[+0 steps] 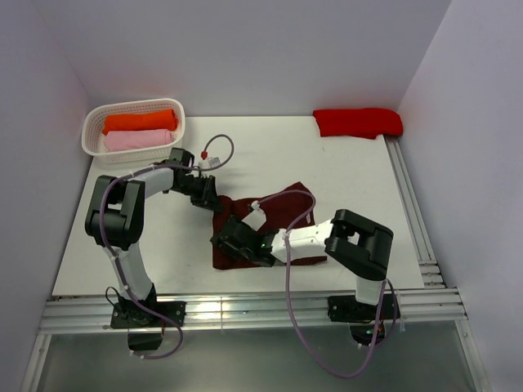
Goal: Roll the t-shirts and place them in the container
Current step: Roll the tshirt
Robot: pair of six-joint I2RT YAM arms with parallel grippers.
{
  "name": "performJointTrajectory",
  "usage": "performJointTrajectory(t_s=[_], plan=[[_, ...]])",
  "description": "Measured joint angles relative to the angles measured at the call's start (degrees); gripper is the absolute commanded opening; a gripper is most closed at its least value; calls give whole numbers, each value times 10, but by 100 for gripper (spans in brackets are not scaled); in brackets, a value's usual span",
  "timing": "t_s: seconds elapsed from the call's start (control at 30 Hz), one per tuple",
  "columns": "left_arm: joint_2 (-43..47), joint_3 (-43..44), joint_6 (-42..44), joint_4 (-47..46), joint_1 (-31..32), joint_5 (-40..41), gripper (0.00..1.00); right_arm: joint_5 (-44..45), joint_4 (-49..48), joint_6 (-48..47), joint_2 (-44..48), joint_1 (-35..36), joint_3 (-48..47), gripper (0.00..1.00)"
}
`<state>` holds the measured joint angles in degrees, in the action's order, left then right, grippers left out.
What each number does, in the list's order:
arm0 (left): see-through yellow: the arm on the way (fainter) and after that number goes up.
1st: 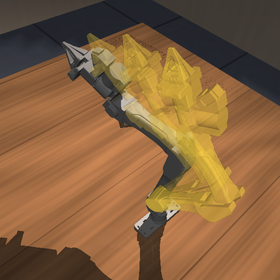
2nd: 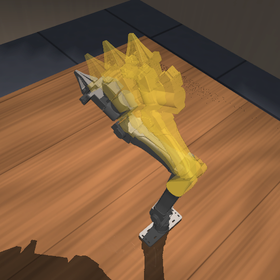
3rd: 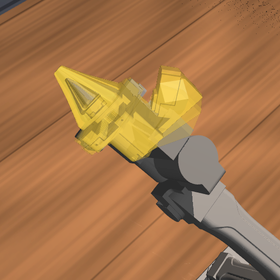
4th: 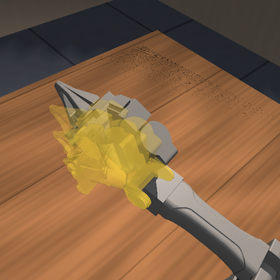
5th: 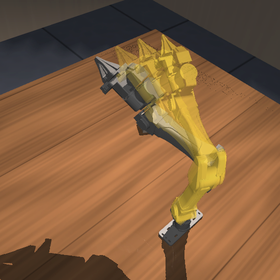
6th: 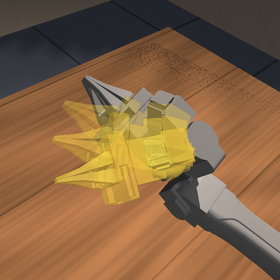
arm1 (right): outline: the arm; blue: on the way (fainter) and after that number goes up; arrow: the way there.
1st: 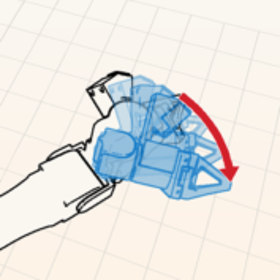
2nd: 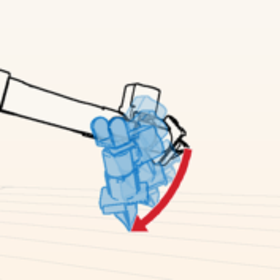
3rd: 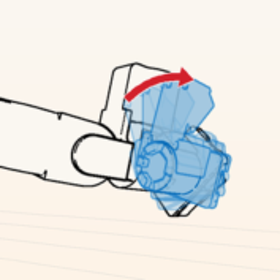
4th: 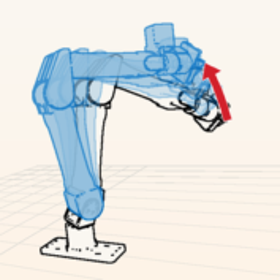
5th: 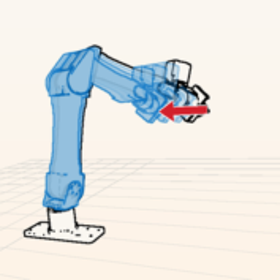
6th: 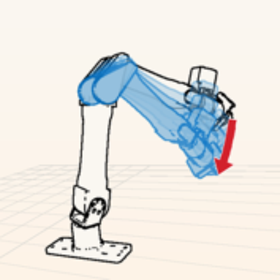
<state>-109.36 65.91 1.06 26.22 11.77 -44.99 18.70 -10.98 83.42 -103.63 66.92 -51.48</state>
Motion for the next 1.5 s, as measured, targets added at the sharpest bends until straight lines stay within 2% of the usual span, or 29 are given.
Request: performJointTrajectory(t_s=[0.17, 0.27, 0.57, 0.97, 1.5], plan=[[22, 5, -3, 3, 30, 65, 6, 69, 244, -16, -3, 38, -132, 65], [23, 7, -3, 8, 33, 82, 5, 102, 354, -21, -19, 54, -210, 65], [23, 8, -3, 13, 37, 98, 6, 174, 548, -61, -108, 61, -370, 65], [23, 10, -3, 15, 41, 105, 6, 225, 586, -142, -172, 61, -470, 64], [19, 15, -3, 20, 42, 106, 8, 218, 567, -181, -207, 54, -469, 63]])
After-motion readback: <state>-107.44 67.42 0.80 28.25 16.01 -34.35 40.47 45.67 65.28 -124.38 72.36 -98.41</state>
